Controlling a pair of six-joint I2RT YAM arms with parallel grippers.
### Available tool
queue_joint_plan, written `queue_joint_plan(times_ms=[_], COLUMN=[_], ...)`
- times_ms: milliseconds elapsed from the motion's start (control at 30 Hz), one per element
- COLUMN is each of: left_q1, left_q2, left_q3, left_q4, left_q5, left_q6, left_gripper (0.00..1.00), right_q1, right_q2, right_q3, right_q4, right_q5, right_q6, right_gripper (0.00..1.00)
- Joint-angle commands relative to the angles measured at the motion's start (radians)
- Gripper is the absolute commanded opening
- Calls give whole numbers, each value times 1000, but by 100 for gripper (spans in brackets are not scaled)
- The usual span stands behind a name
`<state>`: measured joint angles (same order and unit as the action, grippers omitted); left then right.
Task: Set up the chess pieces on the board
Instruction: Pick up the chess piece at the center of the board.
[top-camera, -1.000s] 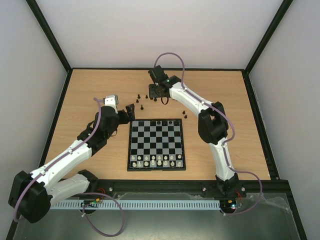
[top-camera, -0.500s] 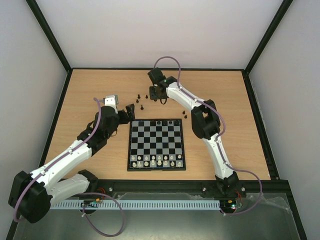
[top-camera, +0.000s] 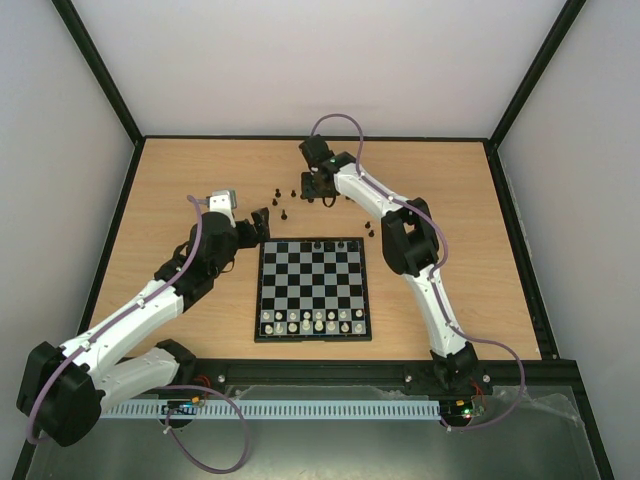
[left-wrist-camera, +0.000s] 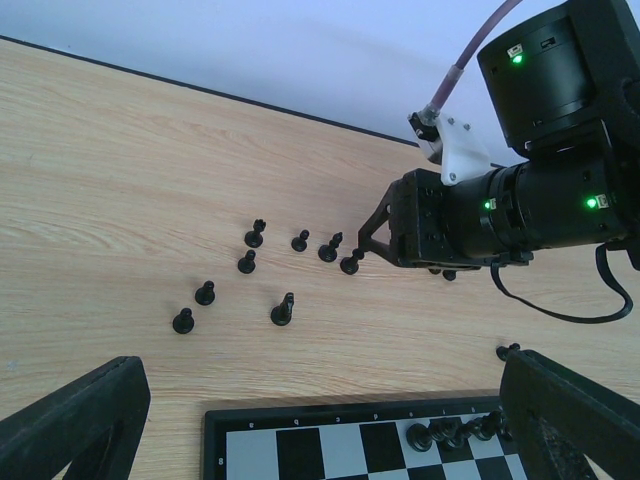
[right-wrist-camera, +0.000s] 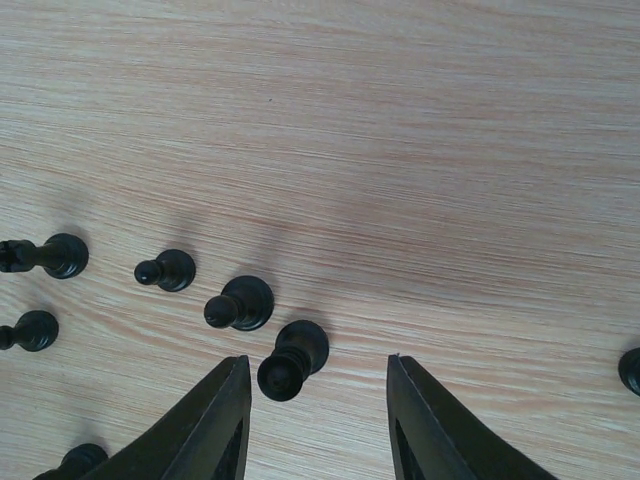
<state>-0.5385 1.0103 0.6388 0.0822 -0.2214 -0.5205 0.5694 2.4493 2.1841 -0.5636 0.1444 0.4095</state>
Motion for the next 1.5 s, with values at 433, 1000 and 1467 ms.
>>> queue_joint_plan(times_ms=[433,1000,1467], left_q1=[0,0,0], left_q2=[0,-6,-9], left_q3=[10,10,11], left_q4=[-15,-16,-18], left_q5=[-13,-13,-12], left_q6=[-1,0,0], left_gripper=[99,99,99], right_q1=[-5,-5,-5], right_q2=[49,81,91], right_q3=[58,96,99], right_q4=[-26,-31,-44], right_q5=[-49,-18,-8], right_q6=[-17,-18,-21], right_gripper=[34,25,14])
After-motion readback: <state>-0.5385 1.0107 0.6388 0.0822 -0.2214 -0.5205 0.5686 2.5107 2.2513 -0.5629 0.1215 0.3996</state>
